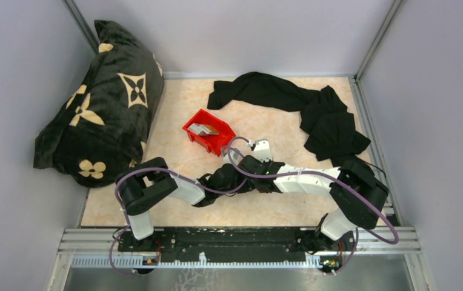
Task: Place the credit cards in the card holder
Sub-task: Close the card holder at the center of the board.
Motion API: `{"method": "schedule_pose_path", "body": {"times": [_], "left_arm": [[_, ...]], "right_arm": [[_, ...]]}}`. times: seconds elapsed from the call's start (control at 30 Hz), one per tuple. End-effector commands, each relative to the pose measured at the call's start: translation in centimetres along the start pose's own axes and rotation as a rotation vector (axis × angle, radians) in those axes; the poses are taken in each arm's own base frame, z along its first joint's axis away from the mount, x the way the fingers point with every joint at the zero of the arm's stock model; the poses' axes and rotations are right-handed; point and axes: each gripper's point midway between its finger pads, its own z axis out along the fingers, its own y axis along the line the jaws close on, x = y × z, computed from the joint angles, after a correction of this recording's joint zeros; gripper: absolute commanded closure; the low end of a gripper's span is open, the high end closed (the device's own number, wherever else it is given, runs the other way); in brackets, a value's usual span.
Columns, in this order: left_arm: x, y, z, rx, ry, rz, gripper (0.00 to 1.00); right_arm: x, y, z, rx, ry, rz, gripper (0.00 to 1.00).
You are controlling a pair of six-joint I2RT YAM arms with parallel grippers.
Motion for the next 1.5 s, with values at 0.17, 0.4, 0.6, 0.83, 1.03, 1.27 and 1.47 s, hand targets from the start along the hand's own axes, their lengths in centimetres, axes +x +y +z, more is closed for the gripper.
{"method": "schedule_pose_path", "body": {"times": [0.17,0.4,0.6,0.83,1.03,1.27,1.47], "left_arm": [[6.5,9.6,-2.0,-0.306,0.234,0.094,0.57],[6.5,9.7,-2.0,-0.313,0.235,0.093,0.58],[6.6,9.8,-2.0,-0.318,0.237,0.093,0.6],[6.6,9.9,-1.9,-0.322,0.239,0.093,0.62],[6.6,9.8,-1.9,-0.321,0.241,0.093,0.63],[6.6,9.8,-1.9,-0.32,0.24,0.094,0.63],[6.6,9.7,-1.8,-0.32,0.241,0.094,0.63]], "right_arm": [[0.3,0.4,-0.7,-0.031,0.024,-0.011,1.0],[-0.4,0.3,-1.2,-0.033,0.006,-0.006,1.0],[-0.8,0.0,-1.4,-0.03,-0.006,-0.001,1.0],[-1.0,0.0,-1.6,-0.03,-0.013,0.003,1.0],[-0.9,0.0,-1.5,-0.032,-0.008,-0.001,1.0],[-0.2,0.3,-1.2,-0.04,0.015,-0.01,1.0],[1.0,0.6,-0.8,-0.048,0.055,-0.024,1.0]]}}
